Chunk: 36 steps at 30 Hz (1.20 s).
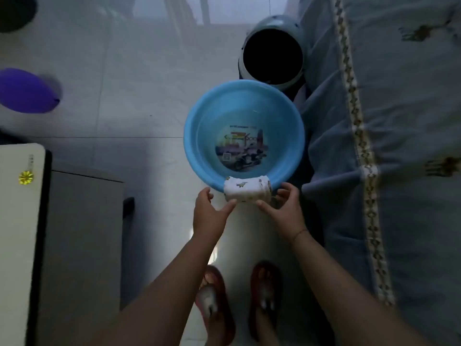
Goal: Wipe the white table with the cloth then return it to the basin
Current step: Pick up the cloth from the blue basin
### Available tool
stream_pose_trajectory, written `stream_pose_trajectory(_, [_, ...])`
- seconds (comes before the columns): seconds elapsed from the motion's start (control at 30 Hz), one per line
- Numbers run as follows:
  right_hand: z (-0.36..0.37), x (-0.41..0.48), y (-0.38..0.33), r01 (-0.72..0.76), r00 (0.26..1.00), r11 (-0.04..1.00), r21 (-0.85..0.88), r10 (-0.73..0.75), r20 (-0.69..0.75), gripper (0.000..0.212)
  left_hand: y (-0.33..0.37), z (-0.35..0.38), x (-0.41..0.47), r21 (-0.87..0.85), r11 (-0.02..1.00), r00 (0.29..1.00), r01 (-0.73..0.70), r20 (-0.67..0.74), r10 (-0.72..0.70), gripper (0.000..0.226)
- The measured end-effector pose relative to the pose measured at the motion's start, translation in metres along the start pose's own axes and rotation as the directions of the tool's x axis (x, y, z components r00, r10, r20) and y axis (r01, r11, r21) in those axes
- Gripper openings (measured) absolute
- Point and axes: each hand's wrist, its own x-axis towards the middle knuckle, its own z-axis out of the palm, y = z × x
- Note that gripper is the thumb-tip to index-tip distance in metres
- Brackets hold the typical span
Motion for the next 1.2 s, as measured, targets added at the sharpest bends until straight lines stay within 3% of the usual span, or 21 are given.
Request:
stream_pose_trajectory(0.13, [0.017, 0.034, 0.026, -0.12, 0.982, 0.98, 0.157, 0.14, -0.125, 0.09, -0.014, 0.023, 0.038, -0.157, 0.976, 0.989, 0.15, 0.022, -0.148, 0.083])
stream_pose_trajectory(0.2, [0.024, 0.048, 0.038, -0.171, 0.968, 0.951, 0.258, 0.211, -0.135, 0.091, -0.016, 0.034, 0.051, -0.235, 0.954, 0.982, 0.187, 0.055, -0.18, 0.075])
stream_pose_trajectory(0.3, [0.03, 0.063, 0.045, -0.201, 0.959, 0.923, 0.329, 0.254, -0.127, 0.068, -0.016, 0.046, 0.065, -0.323, 0.916, 0.971, 0.24, 0.075, -0.228, 0.062])
stream_pose_trajectory(0.4, [0.033, 0.065, 0.045, -0.212, 0.957, 0.944, 0.252, 0.253, -0.14, 0.03, -0.018, 0.05, 0.068, -0.272, 0.927, 0.966, 0.258, 0.048, -0.254, 0.053])
stream_pose_trajectory(0.5, [0.031, 0.06, 0.041, -0.249, 0.949, 0.953, 0.17, 0.276, -0.155, 0.031, -0.019, 0.048, 0.063, -0.17, 0.957, 0.972, 0.234, 0.034, -0.232, 0.039])
stream_pose_trajectory(0.63, [0.024, 0.05, 0.026, -0.301, 0.943, 0.944, 0.139, 0.316, -0.102, 0.021, -0.006, 0.04, 0.052, -0.021, 0.978, 0.978, 0.207, 0.032, -0.206, 0.042])
stream_pose_trajectory(0.7, [0.018, 0.044, 0.012, -0.271, 0.958, 0.951, 0.151, 0.282, -0.056, 0.012, 0.007, 0.033, 0.046, -0.017, 0.986, 0.986, 0.165, 0.015, -0.165, 0.035])
stream_pose_trajectory(0.8, [0.008, 0.03, -0.02, -0.179, 0.982, 0.971, 0.158, 0.185, -0.022, 0.023, 0.03, 0.016, 0.029, -0.077, 0.995, 0.998, 0.064, -0.01, -0.065, 0.028])
stream_pose_trajectory(0.9, [-0.002, 0.009, -0.059, -0.075, 0.997, 0.989, 0.131, 0.077, -0.008, 0.016, 0.056, -0.007, 0.007, -0.113, 0.992, 0.999, -0.048, -0.023, 0.046, 0.025])
stream_pose_trajectory(1.2, [-0.017, -0.087, -0.204, 0.211, 0.976, 0.97, 0.124, -0.215, 0.023, 0.011, 0.142, -0.111, -0.074, -0.187, 0.939, 0.956, -0.287, -0.118, 0.269, 0.02])
